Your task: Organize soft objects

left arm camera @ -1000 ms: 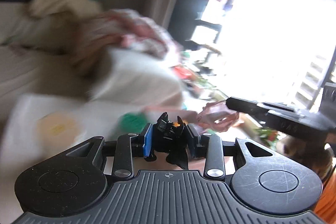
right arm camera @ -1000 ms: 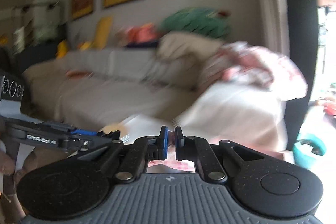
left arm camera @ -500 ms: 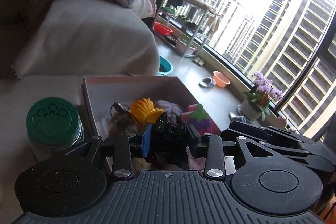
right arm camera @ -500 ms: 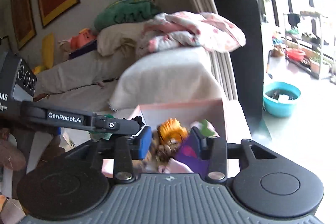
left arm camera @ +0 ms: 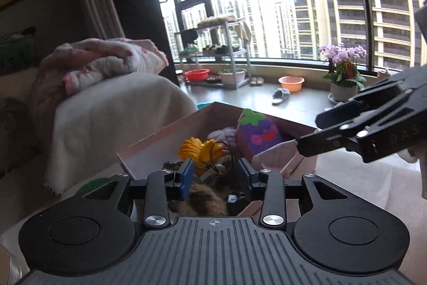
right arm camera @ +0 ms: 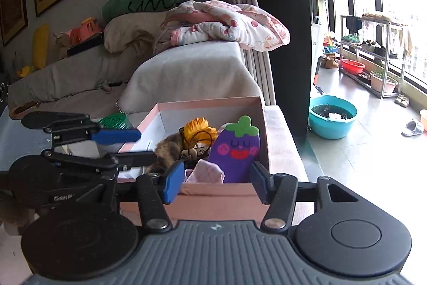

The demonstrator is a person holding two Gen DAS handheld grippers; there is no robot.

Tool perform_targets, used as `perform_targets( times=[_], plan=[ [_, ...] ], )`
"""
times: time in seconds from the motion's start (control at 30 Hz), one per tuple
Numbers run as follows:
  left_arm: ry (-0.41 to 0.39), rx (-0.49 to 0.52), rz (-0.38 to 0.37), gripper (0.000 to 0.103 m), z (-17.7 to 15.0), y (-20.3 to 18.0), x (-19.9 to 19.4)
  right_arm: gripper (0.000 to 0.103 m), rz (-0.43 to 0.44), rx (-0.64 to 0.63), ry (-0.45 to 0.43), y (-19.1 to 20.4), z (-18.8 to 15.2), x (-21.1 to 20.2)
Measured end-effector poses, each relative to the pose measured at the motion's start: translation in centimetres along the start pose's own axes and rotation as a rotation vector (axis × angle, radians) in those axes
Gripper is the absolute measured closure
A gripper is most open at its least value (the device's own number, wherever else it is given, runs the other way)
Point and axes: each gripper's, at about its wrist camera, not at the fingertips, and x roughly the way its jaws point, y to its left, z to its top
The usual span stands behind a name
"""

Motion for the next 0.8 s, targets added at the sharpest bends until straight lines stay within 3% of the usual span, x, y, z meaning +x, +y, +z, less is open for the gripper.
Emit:
perform_targets(
  times=[0.07, 0.17, 0.23, 0.33, 0.43, 0.53, 0.57, 0.67, 0.7, 0.77, 0.8],
  plan=[
    [0.022, -0.126, 0.015, 0.062, 0.2, 1.5, 0.4, 0.047, 0.002, 0.007, 0.006, 0.1, -0.3, -0.2],
    [0.053, -0.311, -0.023, 0.063, 0.1, 3.5, -0.7, 0.046, 0.025, 0.03, 0.031, 0.3, -0.9, -0.5],
    [0.069, -0.285, 0.018, 0.063, -0.7, 2.9, -2.4, 0.043, 0.04, 0.038, 0.06, 0.8, -1.5, -0.5],
    [0.134, -0.218, 0.153, 0.063, -3.2, 1.4, -5.4, 0.04, 0.008, 0.042, 0.119, 2.1, -2.8, 0.1],
    [0.204, -0.289, 0.231, 0.063, -6.5, 0.6, -7.0, 0.04, -0.035, 0.022, 0.182, 3.9, -4.2, 1.4],
    [0.252, -0.356, 0.239, 0.063, -9.0, 0.2, -6.5, 0.038, -0.04, -0.004, 0.255, 5.4, -5.5, 3.3],
    [0.268, -0.363, 0.249, 0.063, -9.5, 0.1, -6.0, 0.033, -0.045, -0.022, 0.241, 5.8, -5.8, 3.4],
    [0.233, -0.384, 0.269, 0.061, -10.0, -0.3, -5.4, 0.025, -0.09, -0.067, 0.232, 6.6, -6.5, 3.7],
    [0.224, -0.411, 0.275, 0.054, -10.0, -0.3, -5.2, 0.024, -0.103, -0.077, 0.226, 6.7, -6.7, 3.7],
    [0.214, -0.425, 0.268, 0.045, -10.0, -0.4, -4.9, 0.006, -0.138, -0.079, 0.225, 6.6, -6.8, 3.9],
    [0.212, -0.42, 0.276, 0.044, -10.0, -0.6, -4.8, 0.004, -0.151, -0.046, 0.232, 6.2, -6.8, 4.1]
  ],
)
